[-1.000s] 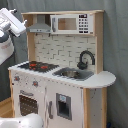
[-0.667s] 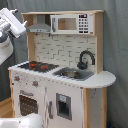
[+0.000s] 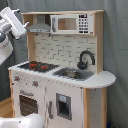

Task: Play with the kitchen

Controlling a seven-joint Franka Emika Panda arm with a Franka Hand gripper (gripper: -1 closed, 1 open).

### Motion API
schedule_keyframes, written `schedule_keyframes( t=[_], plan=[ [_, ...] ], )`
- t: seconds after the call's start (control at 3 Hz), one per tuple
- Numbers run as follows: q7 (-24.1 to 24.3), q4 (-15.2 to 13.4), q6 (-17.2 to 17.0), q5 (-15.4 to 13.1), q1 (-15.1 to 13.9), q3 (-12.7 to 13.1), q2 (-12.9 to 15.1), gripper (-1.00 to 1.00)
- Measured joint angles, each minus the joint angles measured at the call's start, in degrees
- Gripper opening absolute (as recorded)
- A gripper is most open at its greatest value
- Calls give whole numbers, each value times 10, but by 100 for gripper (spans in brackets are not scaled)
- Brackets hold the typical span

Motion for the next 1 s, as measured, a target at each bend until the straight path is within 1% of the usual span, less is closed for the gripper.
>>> schedule_keyframes(
  t=[1.0],
  plan=[
    [104, 81, -124, 0, -53, 14, -2, 100]
  ],
)
